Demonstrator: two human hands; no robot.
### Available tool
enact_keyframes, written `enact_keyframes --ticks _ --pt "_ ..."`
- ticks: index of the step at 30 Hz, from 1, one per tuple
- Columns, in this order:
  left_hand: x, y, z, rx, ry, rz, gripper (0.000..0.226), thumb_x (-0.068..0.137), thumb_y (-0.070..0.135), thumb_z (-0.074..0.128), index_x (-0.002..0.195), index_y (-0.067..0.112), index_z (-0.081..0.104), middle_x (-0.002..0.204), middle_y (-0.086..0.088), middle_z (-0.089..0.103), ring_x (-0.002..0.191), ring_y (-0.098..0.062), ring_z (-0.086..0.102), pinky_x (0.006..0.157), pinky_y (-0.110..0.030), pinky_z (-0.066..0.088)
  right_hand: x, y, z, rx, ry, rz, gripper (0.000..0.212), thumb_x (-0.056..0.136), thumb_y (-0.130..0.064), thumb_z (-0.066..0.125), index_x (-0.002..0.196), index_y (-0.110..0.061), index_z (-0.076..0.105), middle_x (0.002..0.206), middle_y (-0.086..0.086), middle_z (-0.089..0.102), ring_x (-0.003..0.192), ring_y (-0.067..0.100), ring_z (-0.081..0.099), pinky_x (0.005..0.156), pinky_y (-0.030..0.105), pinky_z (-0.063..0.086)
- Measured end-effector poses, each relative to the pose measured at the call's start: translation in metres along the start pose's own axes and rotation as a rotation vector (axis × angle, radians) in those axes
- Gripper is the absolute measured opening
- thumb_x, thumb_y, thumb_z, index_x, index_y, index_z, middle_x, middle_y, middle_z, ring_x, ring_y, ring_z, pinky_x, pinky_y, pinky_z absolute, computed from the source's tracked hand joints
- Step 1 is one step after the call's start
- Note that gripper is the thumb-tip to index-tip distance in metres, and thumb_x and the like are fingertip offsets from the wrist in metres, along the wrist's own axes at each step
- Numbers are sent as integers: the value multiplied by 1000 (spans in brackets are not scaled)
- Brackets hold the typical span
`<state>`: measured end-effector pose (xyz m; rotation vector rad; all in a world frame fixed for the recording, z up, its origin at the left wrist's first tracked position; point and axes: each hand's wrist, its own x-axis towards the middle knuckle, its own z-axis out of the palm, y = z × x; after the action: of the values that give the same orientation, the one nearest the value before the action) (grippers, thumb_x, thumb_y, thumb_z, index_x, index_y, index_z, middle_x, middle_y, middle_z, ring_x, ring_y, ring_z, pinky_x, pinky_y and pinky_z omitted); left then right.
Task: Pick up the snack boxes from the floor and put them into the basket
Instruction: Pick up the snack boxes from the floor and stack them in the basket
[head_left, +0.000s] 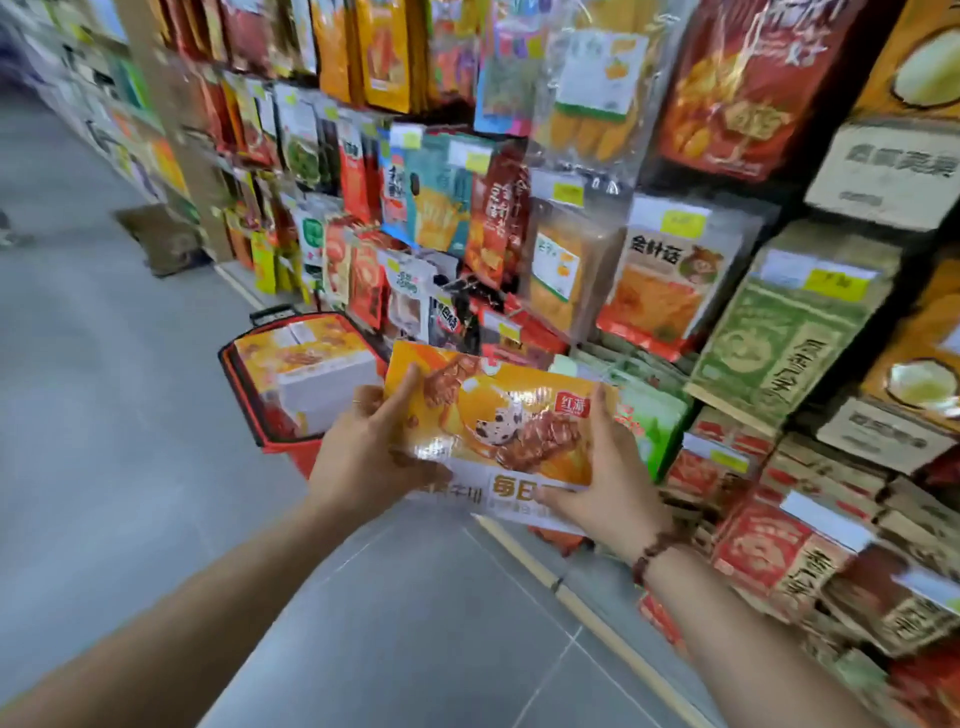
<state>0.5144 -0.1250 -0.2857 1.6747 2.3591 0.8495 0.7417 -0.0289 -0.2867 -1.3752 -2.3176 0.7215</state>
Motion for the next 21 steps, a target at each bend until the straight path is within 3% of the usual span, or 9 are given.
enact_keyframes --ticks 6,11,16,21 --pt "49 -89 -4 -59 42 -141 119 54 41 88 148 32 14 126 -10 41 112 -30 49 92 -30 44 96 -41 64 12 -112 -79 131 66 -43 82 145 -34 -22 152 12 22 134 24 36 96 29 40" --pt "105 -150 -7 -41 88 -275 119 55 44 86 147 36 11 134 -8 39 111 -27 53 88 -25 42 194 -71 112 -16 -189 -176 135 61 -50 82 142 -38 -25 149 10 29 134 23 39 102 39 43" --pt "160 -200 -24 -58 141 -385 117 56 40 87 147 34 13 130 -6 40 103 -25 56 83 -17 37 280 -115 141 1 -305 -252 129 68 -42 81 147 -31 -20 148 5 27 130 21 40 98 29 38" --pt "202 -258 -52 -20 173 -460 116 57 38 87 148 33 15 130 -6 39 110 -27 52 92 -30 43 345 -167 187 17 -363 -302 128 68 -41 81 146 -30 -20 150 7 23 134 23 36 103 33 37"
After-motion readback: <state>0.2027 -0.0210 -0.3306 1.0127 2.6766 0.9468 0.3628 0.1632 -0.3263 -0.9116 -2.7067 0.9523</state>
